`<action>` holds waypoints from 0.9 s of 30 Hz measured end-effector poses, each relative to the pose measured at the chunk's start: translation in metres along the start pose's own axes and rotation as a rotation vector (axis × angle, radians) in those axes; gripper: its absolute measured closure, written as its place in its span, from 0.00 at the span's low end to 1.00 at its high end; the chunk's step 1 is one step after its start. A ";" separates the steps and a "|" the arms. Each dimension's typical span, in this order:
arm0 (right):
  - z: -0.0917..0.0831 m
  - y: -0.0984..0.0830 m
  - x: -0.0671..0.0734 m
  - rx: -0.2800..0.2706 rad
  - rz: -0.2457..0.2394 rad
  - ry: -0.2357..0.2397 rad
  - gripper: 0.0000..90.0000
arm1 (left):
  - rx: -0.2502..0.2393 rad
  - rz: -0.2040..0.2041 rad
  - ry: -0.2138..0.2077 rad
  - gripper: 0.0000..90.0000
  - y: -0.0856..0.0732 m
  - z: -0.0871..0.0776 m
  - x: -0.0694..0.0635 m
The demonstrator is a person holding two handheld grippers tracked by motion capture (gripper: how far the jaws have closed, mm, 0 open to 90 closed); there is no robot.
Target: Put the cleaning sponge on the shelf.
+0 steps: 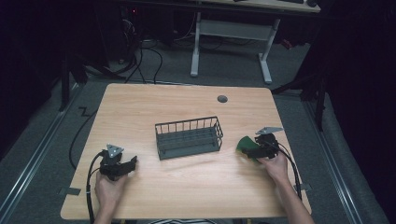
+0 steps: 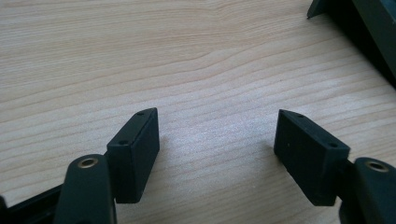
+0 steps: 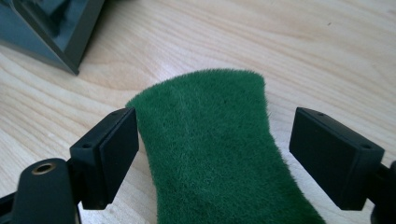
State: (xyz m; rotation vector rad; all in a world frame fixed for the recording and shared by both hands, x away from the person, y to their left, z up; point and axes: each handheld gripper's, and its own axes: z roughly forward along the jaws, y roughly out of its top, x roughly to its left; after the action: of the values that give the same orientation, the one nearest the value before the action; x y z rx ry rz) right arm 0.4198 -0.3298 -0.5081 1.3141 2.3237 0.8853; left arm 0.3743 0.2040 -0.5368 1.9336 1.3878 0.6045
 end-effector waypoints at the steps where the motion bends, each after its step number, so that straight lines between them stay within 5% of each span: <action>1: 0.001 -0.001 0.000 0.011 0.000 0.006 0.17 | 0.000 0.000 0.000 0.35 0.000 0.000 0.000; 27: 0.002 -0.003 0.000 0.056 -0.074 0.004 0.26 | -0.001 -0.001 0.000 0.35 0.000 0.000 0.000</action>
State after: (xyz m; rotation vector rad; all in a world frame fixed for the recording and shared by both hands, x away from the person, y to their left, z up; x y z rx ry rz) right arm 0.4189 -0.3297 -0.5119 1.2401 2.3997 0.8068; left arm 0.3743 0.2041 -0.5368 1.9325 1.3883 0.6042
